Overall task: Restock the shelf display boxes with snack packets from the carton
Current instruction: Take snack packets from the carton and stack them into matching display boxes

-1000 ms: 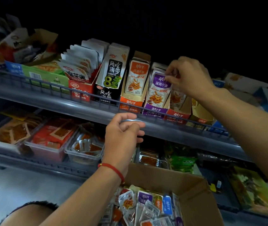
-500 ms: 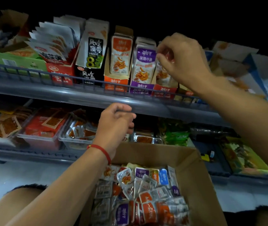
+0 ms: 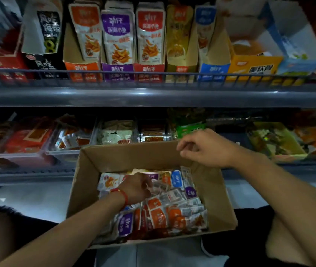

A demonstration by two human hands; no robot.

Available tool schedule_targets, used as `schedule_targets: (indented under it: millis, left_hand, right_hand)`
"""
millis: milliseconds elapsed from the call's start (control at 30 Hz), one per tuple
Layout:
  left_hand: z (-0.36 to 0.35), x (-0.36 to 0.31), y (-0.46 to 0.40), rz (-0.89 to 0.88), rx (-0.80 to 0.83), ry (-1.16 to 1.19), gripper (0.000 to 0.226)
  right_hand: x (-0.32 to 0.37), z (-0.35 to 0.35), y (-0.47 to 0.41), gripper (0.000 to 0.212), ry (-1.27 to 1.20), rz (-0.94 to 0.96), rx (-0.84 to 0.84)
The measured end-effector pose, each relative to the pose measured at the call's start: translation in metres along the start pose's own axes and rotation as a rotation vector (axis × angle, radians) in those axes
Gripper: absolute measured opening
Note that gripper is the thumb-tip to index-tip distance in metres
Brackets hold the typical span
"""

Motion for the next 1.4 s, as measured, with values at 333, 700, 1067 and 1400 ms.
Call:
schedule_targets:
  millis: [333, 700, 1067, 1400]
  left_hand:
    - [-0.048, 0.009, -0.013, -0.034, 0.081, -0.292, 0.037]
    - [0.022, -0.044, 0.018, 0.151, -0.096, 0.609, 0.006]
    - [0.066, -0.082, 0.057, -0.003, -0.383, 0.970, 0.025]
    - [0.091, -0.097, 0.081, -0.216, -0.187, 0.754, 0.006]
  right_hand:
    - [-0.007, 0.003, 0.007, 0.022, -0.140, 0.052, 0.013]
    - [-0.002, -0.007, 0.000, 0.028, -0.161, 0.087, 0.161]
    - [0.024, -0.005, -0.005, 0.027, -0.376, 0.066, 0.037]
    - [0.012, 0.025, -0.001, 0.015, -0.871, -0.152, -0.158]
Point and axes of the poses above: each hand's wrist, its own y-axis away from the middle knuckle, its own z-axis out of the back of the hand, x = y × z, the point moved 3 cm from there along -y, towards the middle knuckle, and after that the axes turned 12 degrees about y, right-handed, at the moved point
